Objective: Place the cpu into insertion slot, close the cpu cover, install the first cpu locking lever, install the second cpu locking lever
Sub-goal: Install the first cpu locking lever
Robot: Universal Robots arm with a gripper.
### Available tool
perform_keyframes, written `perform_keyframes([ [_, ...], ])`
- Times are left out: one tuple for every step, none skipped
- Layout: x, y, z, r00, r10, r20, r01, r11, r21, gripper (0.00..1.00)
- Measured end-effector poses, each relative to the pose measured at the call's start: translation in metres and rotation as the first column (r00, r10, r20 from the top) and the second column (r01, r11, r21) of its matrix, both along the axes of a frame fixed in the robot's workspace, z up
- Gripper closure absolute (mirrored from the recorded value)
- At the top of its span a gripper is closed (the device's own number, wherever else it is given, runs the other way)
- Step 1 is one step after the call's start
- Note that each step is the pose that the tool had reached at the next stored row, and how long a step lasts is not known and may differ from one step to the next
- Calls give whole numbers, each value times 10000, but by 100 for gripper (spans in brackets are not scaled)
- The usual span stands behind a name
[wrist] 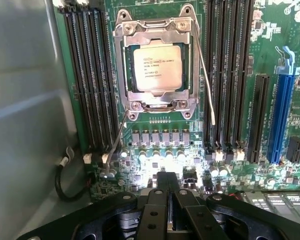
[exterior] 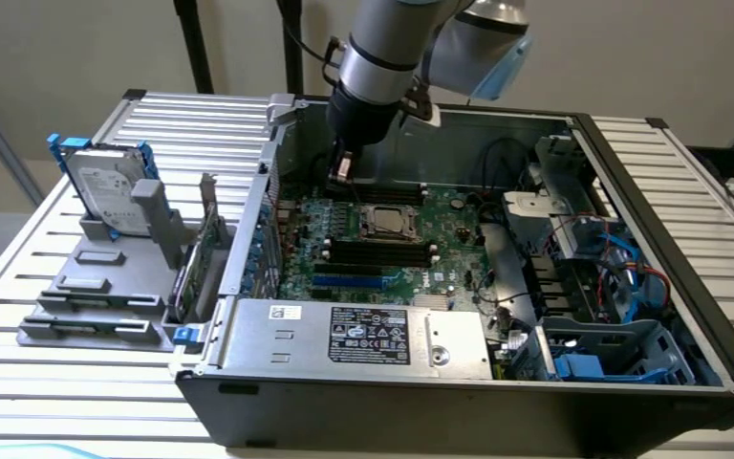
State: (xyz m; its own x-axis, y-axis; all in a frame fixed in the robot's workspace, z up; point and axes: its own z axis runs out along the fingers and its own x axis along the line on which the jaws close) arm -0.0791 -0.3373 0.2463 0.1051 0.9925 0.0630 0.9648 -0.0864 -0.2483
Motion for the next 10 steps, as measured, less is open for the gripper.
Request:
perform_keyframes([
  [0, 0, 0, 9999, -125, -4, 125, 9999, 1, 89],
  [0, 0, 0, 9997, -256, -8, 256, 9997, 3, 89],
  [0, 0, 0, 9993, -384, -13, 384, 9993, 4, 89],
  [-1, 0, 0, 9986, -522, -19, 522, 9986, 4, 89],
  [-1, 0, 0, 9979, -645, -26, 645, 9979, 5, 89],
  [-1, 0, 0, 9971, -765, -34, 765, 9971, 6, 89],
  [-1, 0, 0, 9960, -893, -43, 893, 9960, 6, 89],
  [-1, 0, 0, 9950, -1001, -51, 1001, 9950, 5, 89],
  [-1, 0, 0, 9937, -1116, -61, 1116, 9938, 4, 89],
  [-2, 0, 0, 9925, -1221, -75, 1222, 9925, 4, 89],
])
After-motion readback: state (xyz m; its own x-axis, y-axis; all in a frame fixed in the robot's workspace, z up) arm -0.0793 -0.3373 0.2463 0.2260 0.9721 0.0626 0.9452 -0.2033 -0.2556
